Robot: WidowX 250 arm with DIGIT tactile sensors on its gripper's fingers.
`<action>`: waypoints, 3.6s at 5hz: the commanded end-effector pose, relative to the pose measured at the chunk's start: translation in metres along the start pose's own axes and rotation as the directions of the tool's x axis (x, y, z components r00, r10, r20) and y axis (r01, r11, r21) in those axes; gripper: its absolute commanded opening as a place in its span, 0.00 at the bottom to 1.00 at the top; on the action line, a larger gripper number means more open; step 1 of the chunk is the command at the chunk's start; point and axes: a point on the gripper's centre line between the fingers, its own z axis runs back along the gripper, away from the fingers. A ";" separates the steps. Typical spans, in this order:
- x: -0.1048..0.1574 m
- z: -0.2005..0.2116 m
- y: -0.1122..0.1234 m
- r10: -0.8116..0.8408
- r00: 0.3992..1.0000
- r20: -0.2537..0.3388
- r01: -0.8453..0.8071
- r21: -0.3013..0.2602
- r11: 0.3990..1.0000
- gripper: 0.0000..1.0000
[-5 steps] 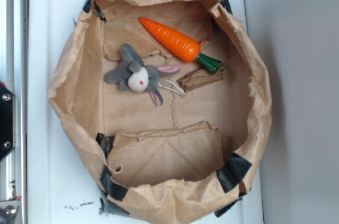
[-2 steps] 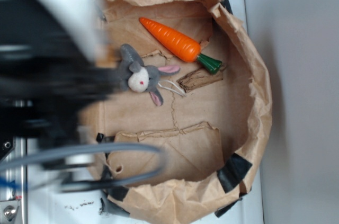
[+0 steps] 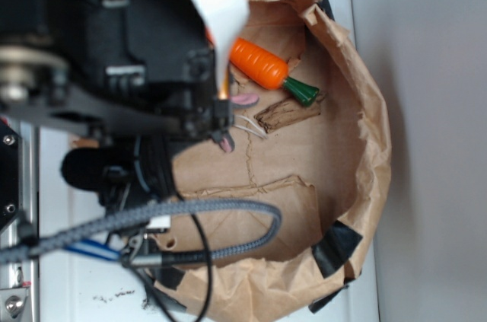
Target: Grab the gray animal.
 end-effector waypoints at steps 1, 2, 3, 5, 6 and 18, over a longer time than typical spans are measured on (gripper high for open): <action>0.006 0.012 0.003 0.007 0.999 0.049 -0.007 0.008 1.000 1.00; 0.005 -0.038 0.002 -0.051 0.999 -0.010 0.051 0.045 0.998 1.00; 0.021 -0.084 0.002 -0.056 0.995 -0.080 0.066 0.129 0.989 1.00; 0.045 -0.132 0.025 -0.082 0.994 -0.069 0.094 0.187 0.978 1.00; 0.046 -0.143 0.039 -0.073 0.996 -0.058 0.082 0.176 0.981 1.00; 0.003 -0.063 0.047 -0.097 0.995 0.029 0.099 -0.077 0.992 0.00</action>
